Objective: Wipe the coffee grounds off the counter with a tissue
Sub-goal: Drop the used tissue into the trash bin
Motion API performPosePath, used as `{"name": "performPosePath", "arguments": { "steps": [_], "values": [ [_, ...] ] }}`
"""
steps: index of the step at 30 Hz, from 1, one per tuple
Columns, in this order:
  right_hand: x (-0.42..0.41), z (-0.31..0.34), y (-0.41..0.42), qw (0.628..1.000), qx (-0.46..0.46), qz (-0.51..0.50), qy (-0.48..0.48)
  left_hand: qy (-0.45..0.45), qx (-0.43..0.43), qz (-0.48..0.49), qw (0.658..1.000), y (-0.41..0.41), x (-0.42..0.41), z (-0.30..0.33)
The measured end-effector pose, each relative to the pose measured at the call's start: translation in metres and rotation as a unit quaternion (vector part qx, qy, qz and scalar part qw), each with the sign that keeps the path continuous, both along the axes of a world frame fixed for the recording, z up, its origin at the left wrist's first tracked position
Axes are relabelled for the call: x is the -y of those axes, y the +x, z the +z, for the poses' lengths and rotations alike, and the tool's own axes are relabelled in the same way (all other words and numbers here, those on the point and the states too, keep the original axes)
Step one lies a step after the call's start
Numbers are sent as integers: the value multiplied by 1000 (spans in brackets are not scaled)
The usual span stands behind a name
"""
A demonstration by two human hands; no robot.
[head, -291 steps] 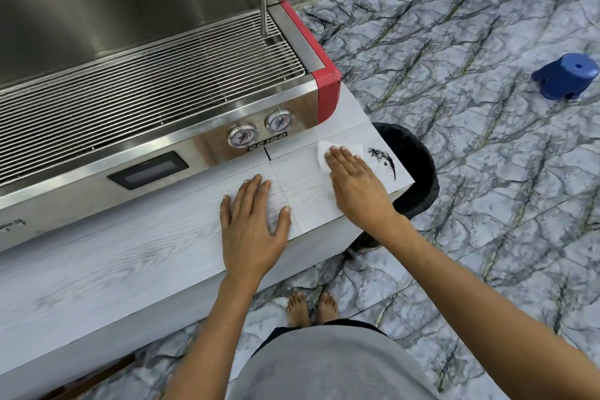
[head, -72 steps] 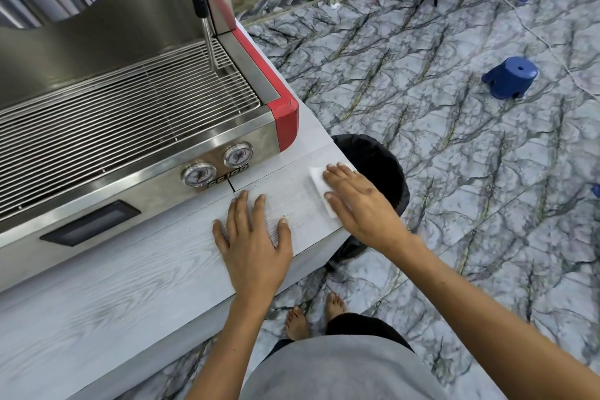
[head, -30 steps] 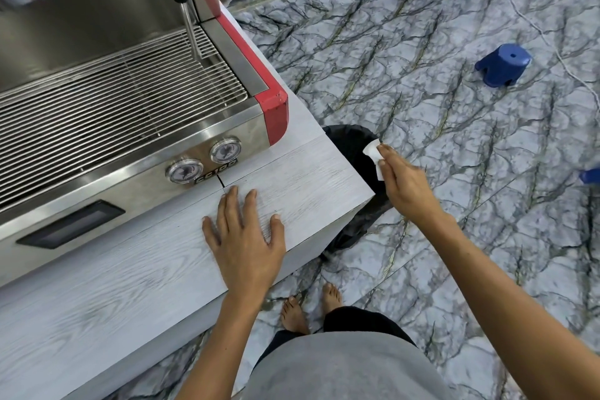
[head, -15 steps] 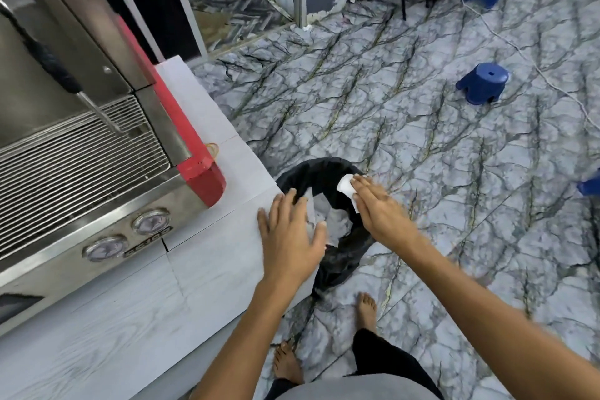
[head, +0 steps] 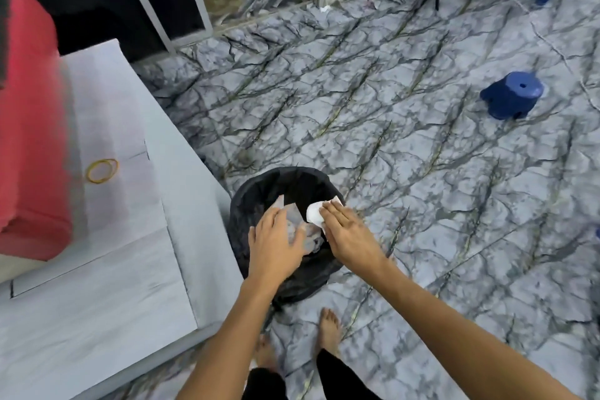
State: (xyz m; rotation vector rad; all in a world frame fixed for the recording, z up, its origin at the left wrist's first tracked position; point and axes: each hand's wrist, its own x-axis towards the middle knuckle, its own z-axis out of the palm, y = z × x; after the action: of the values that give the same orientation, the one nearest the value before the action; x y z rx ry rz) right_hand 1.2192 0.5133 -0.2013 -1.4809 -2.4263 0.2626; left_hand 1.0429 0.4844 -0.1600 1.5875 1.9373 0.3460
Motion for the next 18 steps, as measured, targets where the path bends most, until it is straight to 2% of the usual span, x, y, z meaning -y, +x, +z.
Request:
{"name": "performPosePath", "arguments": {
  "steps": [3, 7, 12, 18],
  "values": [
    [-14, -27, 5, 999, 11, 14, -30, -17, -16, 27, 999, 2, -12, -33],
    [-34, -78, 3, 998, 1, 23, -54, -19, 11, 61, 998, 6, -27, -92],
    [-59, -163, -8, 997, 5, 37, -69, -61, 55, 108, 991, 8, -43, -185],
    [-72, -273, -20, 993, 11, 53, -100, -83, 69, 137, 985, -6, -54, -296]
  ]
}}
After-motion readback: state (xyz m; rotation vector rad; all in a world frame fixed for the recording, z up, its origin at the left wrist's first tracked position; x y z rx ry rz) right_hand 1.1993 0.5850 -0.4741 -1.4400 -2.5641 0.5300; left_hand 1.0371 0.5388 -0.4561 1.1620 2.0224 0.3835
